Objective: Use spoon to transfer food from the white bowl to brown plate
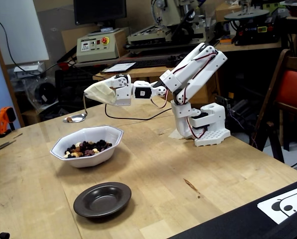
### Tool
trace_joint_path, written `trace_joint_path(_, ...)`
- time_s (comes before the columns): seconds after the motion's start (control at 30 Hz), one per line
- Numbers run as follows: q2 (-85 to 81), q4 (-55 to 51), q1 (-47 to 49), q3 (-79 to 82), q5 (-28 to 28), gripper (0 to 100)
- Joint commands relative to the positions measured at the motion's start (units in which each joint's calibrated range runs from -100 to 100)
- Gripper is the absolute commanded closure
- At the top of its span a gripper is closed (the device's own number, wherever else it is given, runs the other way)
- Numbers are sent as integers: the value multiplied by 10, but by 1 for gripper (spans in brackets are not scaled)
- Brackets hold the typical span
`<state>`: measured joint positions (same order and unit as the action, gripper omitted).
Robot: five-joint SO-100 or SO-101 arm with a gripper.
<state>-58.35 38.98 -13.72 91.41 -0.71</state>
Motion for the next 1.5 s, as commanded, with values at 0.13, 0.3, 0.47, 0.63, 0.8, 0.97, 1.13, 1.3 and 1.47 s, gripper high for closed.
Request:
trace_joint_path(0.13, -49, 8, 62, -2, -2, 98)
trace_joint_path(0.3, -53, 8, 109, -2, -2, 98)
trace_joint_path(0.47, -53, 8, 142, -1, -2, 98)
trace_joint_path(0.63, -53, 8, 171, 0, -2, 98)
trace_joint_path(0.8, -49, 8, 199, 1, -2, 98)
trace_joint_path(0.97, -45, 8, 231, 2, -2, 98)
trace_joint_path(1.13, -52, 8, 259, 39, -2, 98)
trace_joint_path(1.3, -52, 7, 279, 68, -2, 98)
trace_joint_path(1.47, -53, 7, 294, 69, -2, 98)
